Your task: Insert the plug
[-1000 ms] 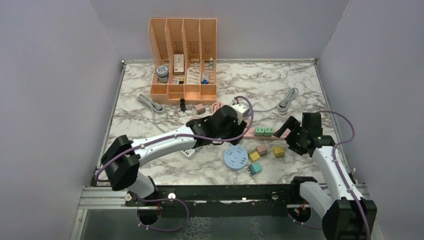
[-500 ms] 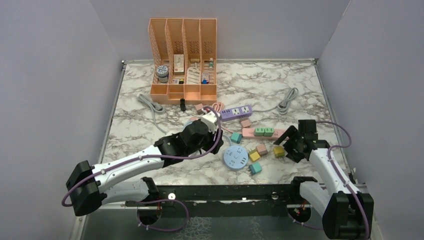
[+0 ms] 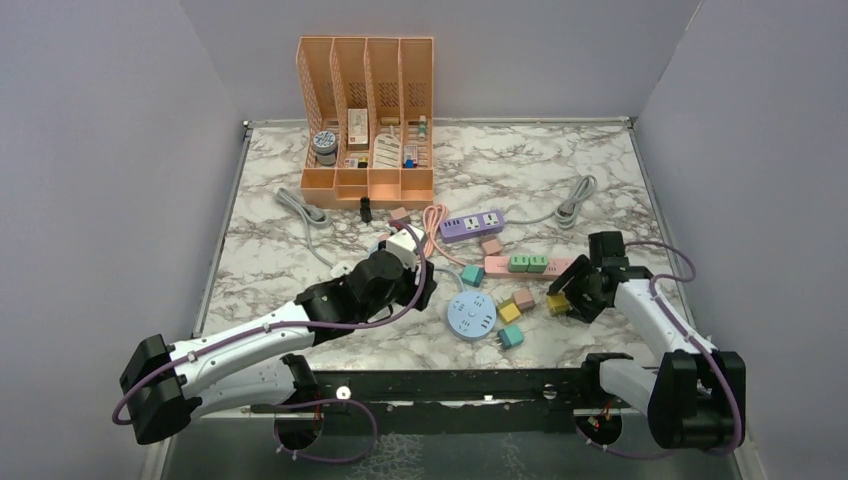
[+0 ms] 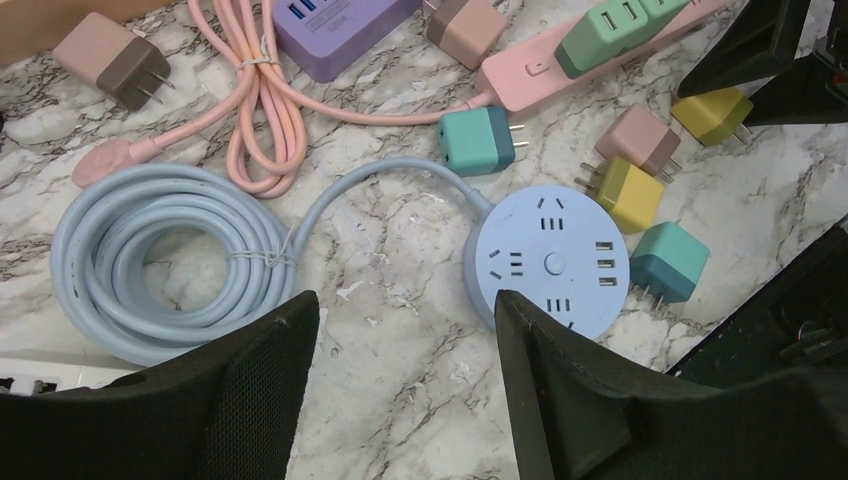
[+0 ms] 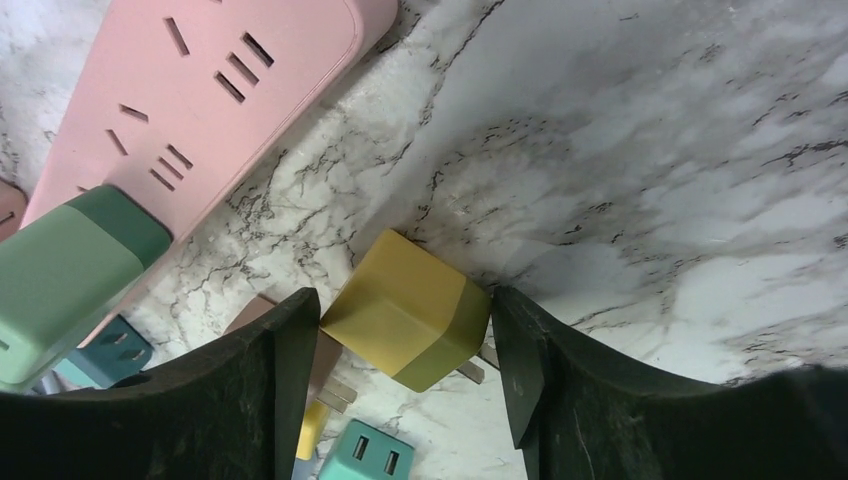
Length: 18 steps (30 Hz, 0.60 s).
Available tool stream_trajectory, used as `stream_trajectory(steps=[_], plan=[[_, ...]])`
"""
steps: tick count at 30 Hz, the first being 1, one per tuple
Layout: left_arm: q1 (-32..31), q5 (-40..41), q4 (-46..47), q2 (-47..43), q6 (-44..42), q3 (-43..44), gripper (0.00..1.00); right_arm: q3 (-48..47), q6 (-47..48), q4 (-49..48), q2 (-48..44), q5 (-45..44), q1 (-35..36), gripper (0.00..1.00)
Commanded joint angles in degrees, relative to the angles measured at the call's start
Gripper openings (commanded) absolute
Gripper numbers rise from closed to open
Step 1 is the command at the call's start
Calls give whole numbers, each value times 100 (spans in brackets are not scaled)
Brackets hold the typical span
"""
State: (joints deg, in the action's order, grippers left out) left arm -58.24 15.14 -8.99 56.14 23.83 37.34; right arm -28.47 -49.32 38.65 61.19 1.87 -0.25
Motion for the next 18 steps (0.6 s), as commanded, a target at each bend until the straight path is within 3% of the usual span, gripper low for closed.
stream_trajectory(steps=[1,3,8,12,18], plan=[[5,396,234,-32,165,75,69,-173,-74,252,500,-252,177,61],[13,362,297,-4,266,78,72,-309,-29,315,642,-206,224,56],[116,-14,341,282,650,292,98,-548,113,496,414,-20,236,46],[331,-649,268,731,906,518,99,-618,288,636,-91,474,236,42],[464,-1861,28,1407,1046,1043,97,-428,1074,366,-773,2233,236,40]])
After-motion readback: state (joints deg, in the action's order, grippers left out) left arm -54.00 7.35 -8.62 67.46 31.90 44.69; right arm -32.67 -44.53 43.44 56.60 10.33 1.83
